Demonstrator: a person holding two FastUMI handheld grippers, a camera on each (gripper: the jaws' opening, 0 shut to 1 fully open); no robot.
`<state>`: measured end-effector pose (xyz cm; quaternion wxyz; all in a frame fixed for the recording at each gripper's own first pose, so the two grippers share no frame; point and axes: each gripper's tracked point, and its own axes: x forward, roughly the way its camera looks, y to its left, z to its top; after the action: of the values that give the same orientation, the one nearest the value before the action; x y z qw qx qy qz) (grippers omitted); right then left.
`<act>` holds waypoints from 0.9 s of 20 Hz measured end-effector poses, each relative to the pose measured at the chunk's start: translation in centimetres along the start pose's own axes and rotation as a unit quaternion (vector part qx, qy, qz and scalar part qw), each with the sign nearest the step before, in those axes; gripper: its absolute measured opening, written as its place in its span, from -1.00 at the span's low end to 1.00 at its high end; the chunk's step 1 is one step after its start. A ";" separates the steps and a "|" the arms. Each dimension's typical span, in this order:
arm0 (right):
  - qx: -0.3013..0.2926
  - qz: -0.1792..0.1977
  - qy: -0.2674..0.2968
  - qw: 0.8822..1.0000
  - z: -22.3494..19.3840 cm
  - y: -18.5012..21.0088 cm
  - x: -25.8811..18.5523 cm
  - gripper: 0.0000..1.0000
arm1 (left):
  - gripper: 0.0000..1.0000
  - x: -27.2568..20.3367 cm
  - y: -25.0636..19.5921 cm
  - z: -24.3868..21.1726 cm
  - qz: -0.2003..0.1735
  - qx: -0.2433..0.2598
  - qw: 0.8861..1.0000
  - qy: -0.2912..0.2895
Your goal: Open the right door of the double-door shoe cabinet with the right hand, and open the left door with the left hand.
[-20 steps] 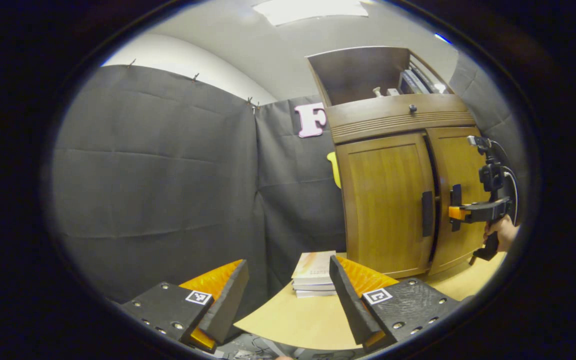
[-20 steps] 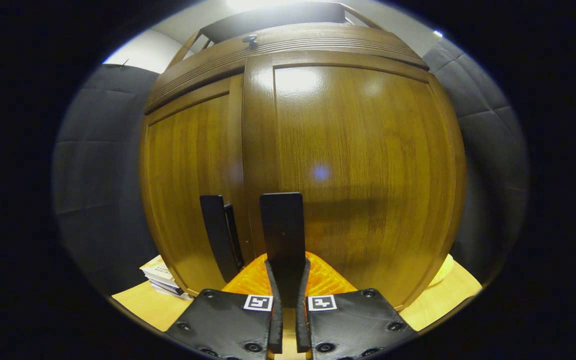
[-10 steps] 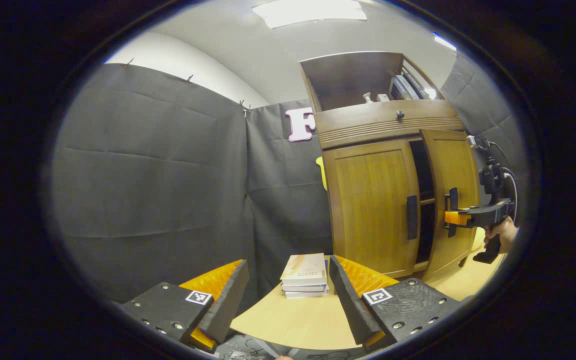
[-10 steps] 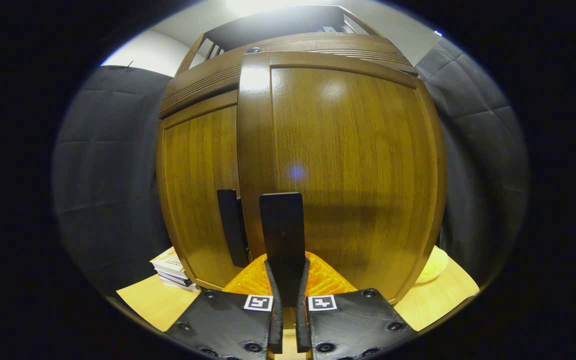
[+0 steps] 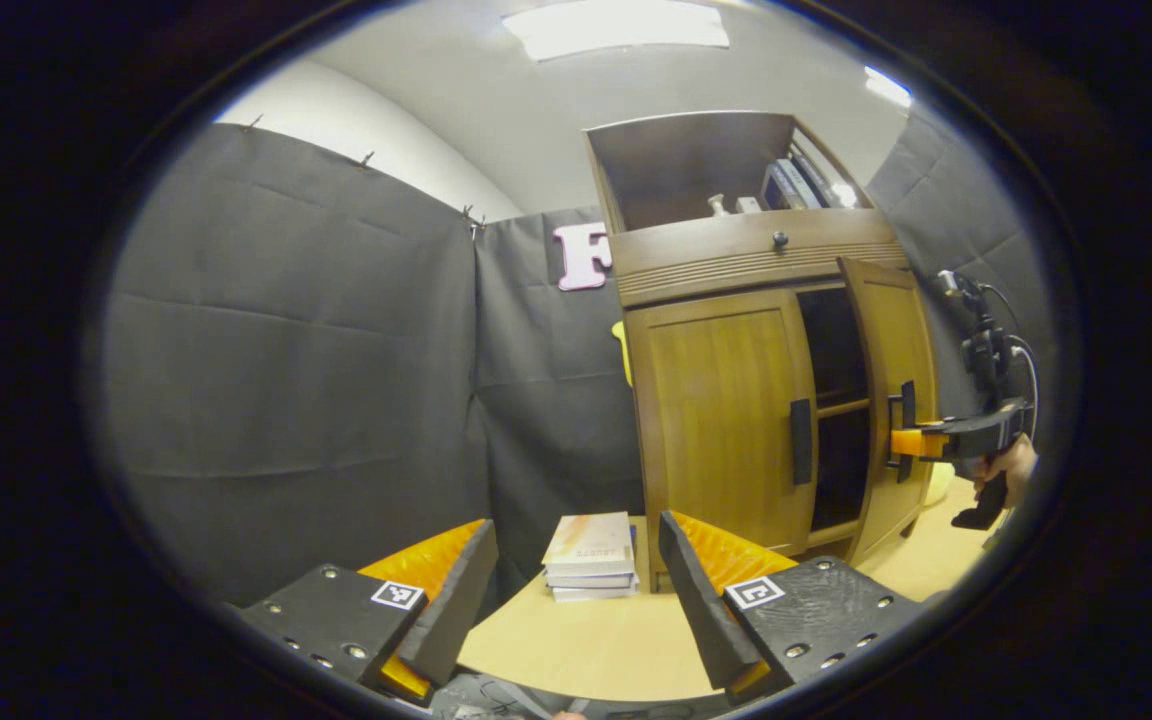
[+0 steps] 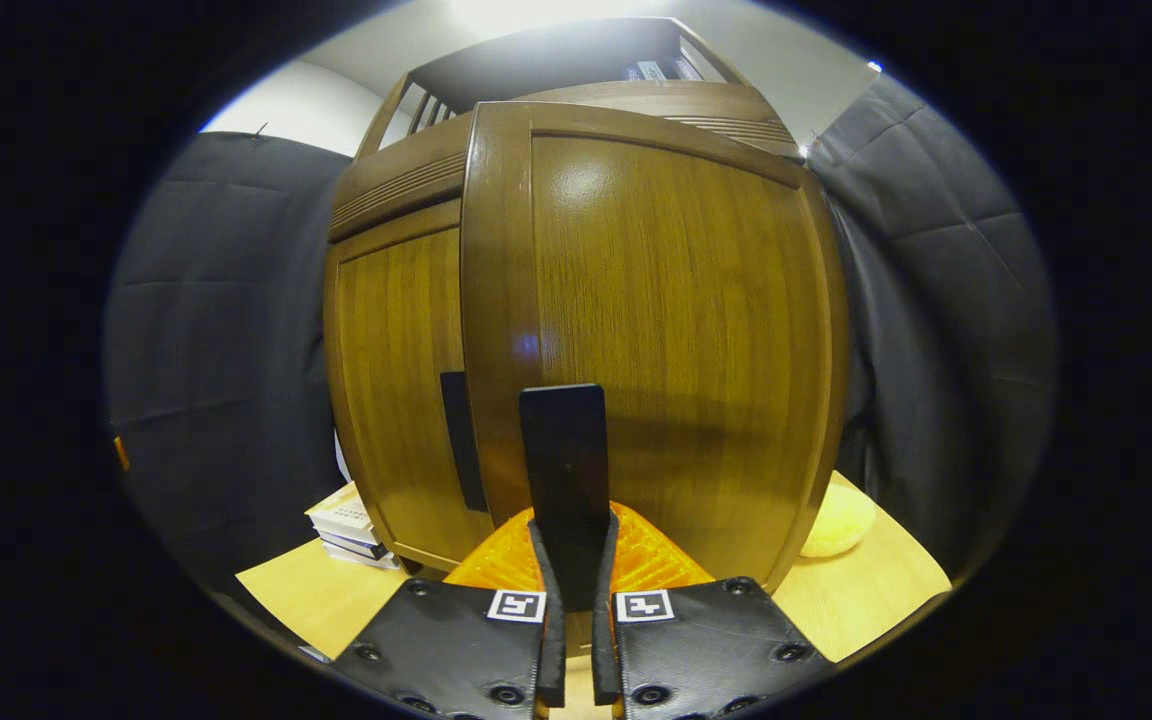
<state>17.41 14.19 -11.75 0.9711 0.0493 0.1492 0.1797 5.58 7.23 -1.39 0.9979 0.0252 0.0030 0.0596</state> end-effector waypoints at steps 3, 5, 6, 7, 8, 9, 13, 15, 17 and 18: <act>-0.003 -0.006 0.002 1.000 0.1 -0.7 -1.4 -0.70 | 0.86 0.1 -0.3 0.1 -0.012 -0.002 1.000 -0.005; -0.004 -0.010 0.003 1.000 0.1 -1.2 -2.3 -0.70 | 0.86 0.2 -0.5 -0.1 -0.021 -0.003 1.000 -0.006; -0.004 -0.012 0.004 1.000 0.0 -1.6 -2.7 -0.70 | 0.86 0.3 -0.6 -0.1 -0.026 -0.005 1.000 -0.007; -0.005 -0.015 0.004 1.000 0.1 -1.9 -3.3 -0.70 | 0.86 0.3 -0.8 -0.1 -0.031 -0.006 0.999 -0.008; -0.006 -0.017 0.004 1.000 0.1 -2.2 -3.7 -0.72 | 0.86 0.4 -0.9 -0.1 -0.037 -0.007 0.999 -0.010; -0.006 -0.020 0.005 1.000 0.0 -2.5 -4.0 -0.74 | 0.86 0.4 -1.0 -0.1 -0.042 -0.008 0.999 -0.011; -0.008 -0.030 0.007 1.000 -0.1 -3.7 -5.6 -0.70 | 0.86 0.5 -1.3 0.0 -0.061 -0.009 0.998 -0.016; -0.007 -0.038 0.007 0.999 -0.1 -4.4 -6.4 -0.70 | 0.86 0.5 -1.5 0.0 -0.069 -0.010 0.997 -0.018; -0.006 -0.046 0.006 0.999 -0.1 -5.2 -7.2 -0.70 | 0.86 0.5 -1.7 -0.1 -0.076 -0.010 0.997 -0.019; -0.006 -0.050 0.006 0.999 -0.2 -5.7 -7.6 -0.77 | 0.86 0.5 -1.7 -0.1 -0.079 -0.010 0.997 -0.020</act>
<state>12.49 6.15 -10.73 0.9783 0.0347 0.1561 0.1317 6.25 5.66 -1.53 0.9996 0.0165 -0.0153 -0.0198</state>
